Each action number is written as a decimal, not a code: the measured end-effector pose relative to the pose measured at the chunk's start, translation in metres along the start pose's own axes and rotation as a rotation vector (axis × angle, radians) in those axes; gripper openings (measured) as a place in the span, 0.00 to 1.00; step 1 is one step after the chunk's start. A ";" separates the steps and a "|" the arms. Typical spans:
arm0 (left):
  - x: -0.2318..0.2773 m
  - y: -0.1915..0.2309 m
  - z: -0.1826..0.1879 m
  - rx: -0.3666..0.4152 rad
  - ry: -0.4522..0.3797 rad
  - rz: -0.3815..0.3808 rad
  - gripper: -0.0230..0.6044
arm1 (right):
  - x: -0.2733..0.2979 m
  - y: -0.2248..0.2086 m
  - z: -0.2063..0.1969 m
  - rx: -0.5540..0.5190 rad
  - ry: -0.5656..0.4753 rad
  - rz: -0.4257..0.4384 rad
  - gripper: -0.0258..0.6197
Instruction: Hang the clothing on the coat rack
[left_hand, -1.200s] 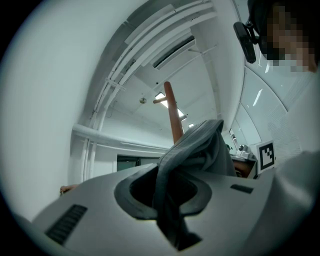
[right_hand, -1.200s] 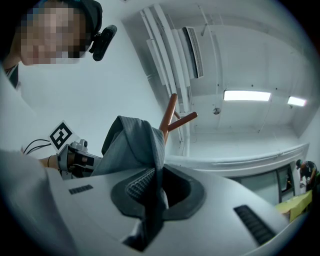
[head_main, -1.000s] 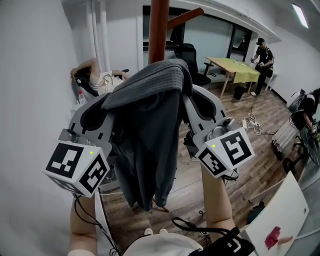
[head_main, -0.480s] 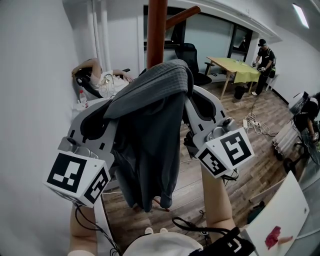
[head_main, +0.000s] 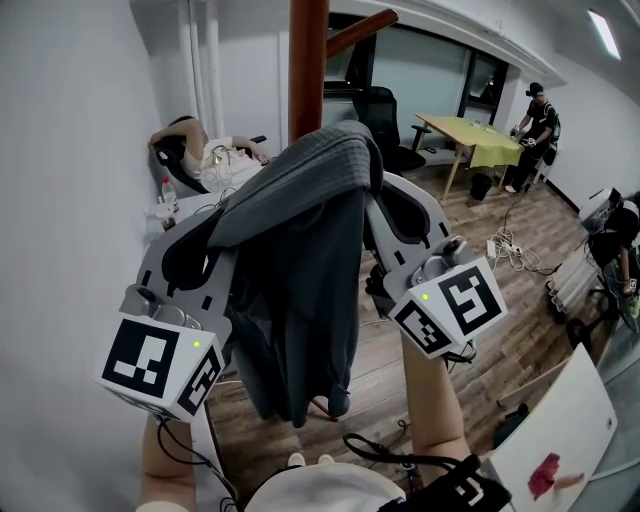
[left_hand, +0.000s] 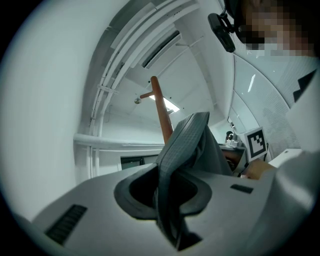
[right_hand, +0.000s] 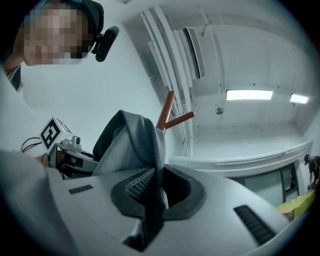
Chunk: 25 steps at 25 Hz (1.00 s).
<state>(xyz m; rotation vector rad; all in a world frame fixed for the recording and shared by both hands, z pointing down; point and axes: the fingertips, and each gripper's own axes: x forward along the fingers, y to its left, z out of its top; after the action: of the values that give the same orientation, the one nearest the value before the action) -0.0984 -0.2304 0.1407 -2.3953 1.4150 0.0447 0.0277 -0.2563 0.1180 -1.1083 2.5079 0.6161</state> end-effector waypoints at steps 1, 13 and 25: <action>0.000 0.001 0.000 0.001 -0.001 0.002 0.12 | 0.002 0.001 0.001 -0.001 0.002 0.001 0.09; -0.011 -0.006 -0.005 -0.040 -0.061 0.003 0.13 | 0.001 0.008 -0.005 -0.004 0.017 0.022 0.09; -0.011 -0.019 -0.012 -0.070 -0.078 -0.046 0.14 | -0.004 0.008 -0.006 -0.031 0.023 -0.003 0.09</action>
<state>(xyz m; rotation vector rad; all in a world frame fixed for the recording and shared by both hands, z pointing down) -0.0901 -0.2165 0.1596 -2.4540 1.3434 0.1764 0.0238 -0.2518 0.1267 -1.1361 2.5239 0.6468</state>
